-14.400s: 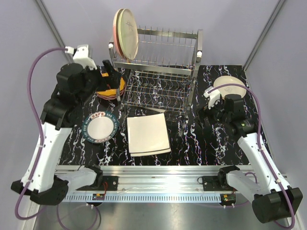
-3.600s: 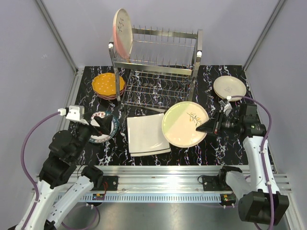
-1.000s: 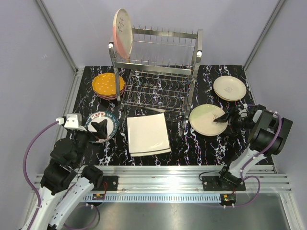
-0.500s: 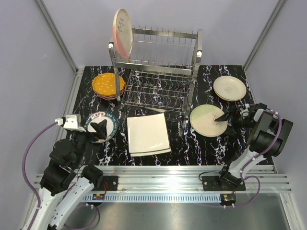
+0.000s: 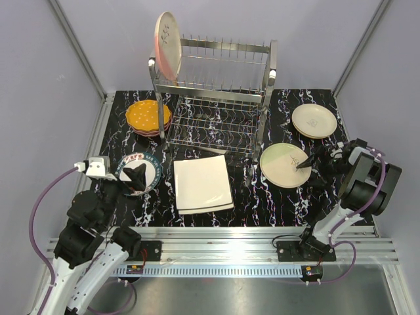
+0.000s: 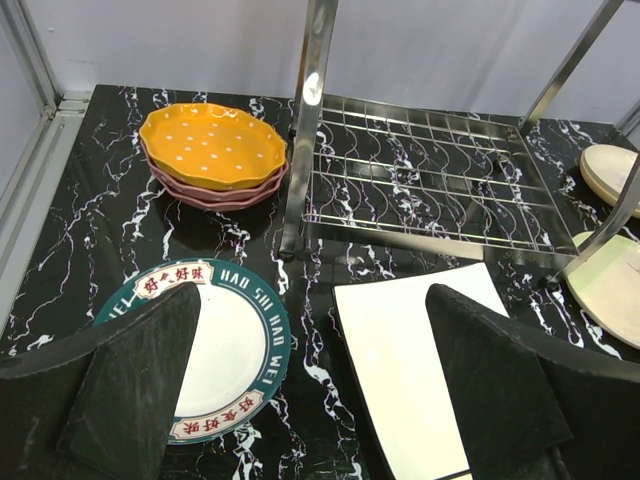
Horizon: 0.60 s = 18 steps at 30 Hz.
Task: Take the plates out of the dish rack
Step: Place the plate on the table
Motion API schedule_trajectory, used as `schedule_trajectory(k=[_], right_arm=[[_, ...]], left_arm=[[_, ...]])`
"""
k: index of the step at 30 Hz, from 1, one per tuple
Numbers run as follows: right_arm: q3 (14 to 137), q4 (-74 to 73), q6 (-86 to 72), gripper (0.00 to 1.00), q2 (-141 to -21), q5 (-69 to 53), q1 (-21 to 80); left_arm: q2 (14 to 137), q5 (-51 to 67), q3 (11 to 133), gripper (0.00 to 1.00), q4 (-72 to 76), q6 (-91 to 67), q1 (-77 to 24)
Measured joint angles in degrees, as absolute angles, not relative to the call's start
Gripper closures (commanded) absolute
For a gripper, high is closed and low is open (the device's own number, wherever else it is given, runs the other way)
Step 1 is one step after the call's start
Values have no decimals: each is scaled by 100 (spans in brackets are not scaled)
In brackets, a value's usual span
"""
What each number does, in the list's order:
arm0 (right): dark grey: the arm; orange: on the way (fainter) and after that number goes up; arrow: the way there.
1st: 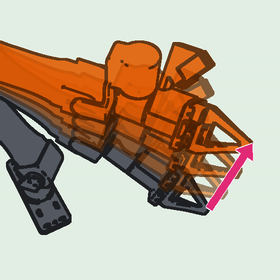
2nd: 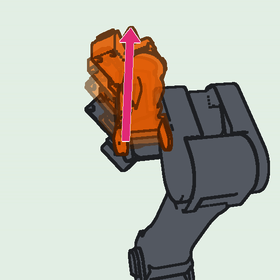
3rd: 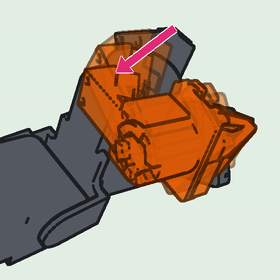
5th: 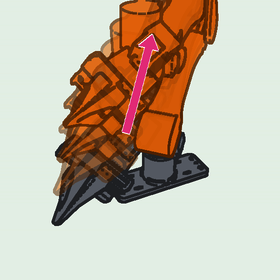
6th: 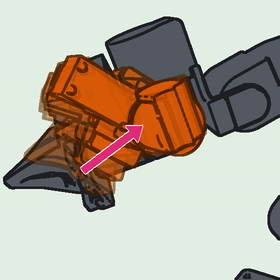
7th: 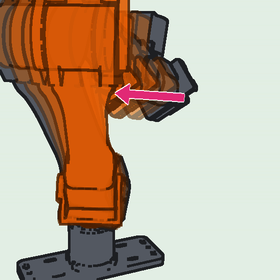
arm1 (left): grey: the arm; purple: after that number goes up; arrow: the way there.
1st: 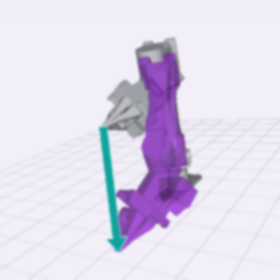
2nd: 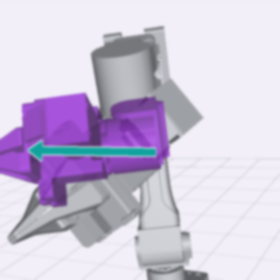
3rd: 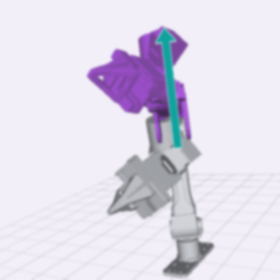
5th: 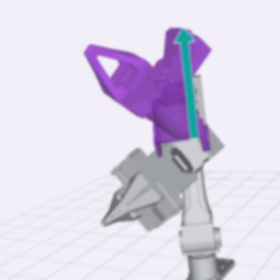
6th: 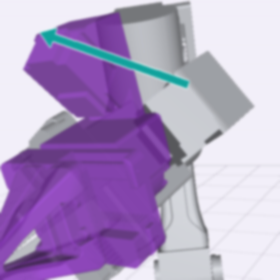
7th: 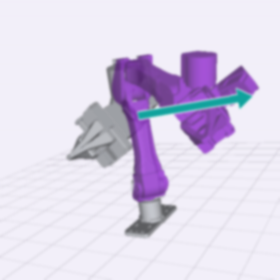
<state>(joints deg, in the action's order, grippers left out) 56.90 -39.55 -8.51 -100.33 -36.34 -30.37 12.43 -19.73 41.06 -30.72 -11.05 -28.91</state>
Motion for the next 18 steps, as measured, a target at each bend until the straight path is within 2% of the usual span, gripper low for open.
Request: schedule_trajectory(k=[8, 18], right_arm=[[5859, -4158, -563, 0, -9791, -3361, -3037], [6149, -4176, 799, 0, -8536, -3347, -3037]], left_arm=[[1450, -1828, 4399, 1, -3116, -1304, -2891], [3247, -1629, 5612, 1, -3251, -1789, -2891]])
